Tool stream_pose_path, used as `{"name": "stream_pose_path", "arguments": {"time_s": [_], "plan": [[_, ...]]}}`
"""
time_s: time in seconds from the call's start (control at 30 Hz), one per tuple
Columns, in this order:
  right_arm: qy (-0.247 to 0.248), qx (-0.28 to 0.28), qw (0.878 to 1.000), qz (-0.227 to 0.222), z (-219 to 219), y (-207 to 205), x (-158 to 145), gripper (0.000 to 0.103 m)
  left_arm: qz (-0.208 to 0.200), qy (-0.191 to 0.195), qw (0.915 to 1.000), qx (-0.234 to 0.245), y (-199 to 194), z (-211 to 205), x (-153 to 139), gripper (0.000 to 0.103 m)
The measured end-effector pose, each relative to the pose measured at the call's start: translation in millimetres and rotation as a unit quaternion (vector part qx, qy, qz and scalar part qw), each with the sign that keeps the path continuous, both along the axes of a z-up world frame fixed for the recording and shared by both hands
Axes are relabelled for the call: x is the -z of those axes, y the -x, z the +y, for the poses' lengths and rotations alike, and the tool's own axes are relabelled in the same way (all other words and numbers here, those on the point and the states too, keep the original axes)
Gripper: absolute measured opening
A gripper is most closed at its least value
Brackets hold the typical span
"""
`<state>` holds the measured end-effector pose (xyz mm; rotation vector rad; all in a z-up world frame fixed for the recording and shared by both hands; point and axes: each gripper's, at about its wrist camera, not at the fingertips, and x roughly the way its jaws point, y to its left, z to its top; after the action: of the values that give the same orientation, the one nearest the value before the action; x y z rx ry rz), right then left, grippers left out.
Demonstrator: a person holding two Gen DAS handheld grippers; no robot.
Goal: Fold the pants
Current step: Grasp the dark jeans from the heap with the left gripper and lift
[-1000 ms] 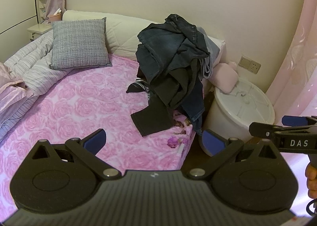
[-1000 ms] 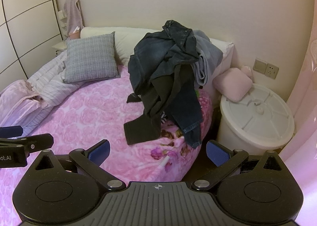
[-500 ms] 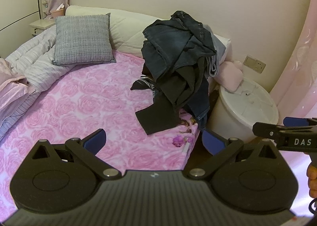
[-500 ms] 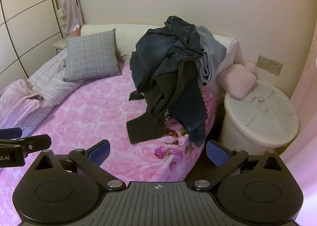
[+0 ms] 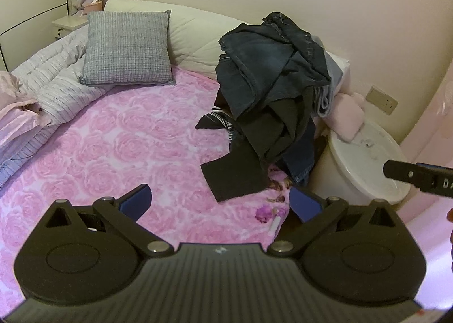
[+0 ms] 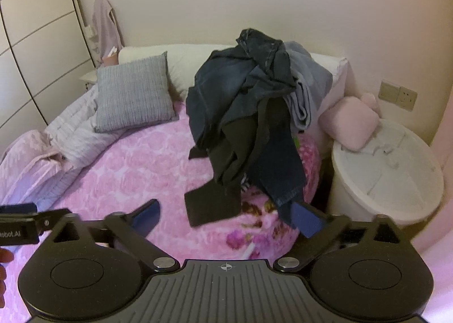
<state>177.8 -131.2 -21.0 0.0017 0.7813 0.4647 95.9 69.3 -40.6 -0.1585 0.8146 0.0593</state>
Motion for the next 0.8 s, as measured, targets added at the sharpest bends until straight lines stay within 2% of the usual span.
{"name": "stream_pose_path", "arguments": {"time_s": [0.17, 0.33, 0.6, 0.8], "plan": [[-0.005, -0.011, 1.0, 0.005, -4, -49, 10, 0.075, 0.0, 0.003, 1.0, -0.008, -44, -8, 13, 0.102], [-0.008, -0.021, 1.0, 0.016, -12, -112, 18, 0.065, 0.001, 0.0, 1.0, -0.007, -107, -31, 29, 0.101], [-0.011, -0.01, 0.999, 0.031, -44, -222, 24, 0.065, -0.037, -0.041, 0.9978, 0.037, -216, -79, 59, 0.101], [-0.002, 0.009, 0.999, 0.043, -70, -298, 31, 0.065, -0.035, -0.068, 0.9958, 0.05, -290, -104, 95, 0.097]]}}
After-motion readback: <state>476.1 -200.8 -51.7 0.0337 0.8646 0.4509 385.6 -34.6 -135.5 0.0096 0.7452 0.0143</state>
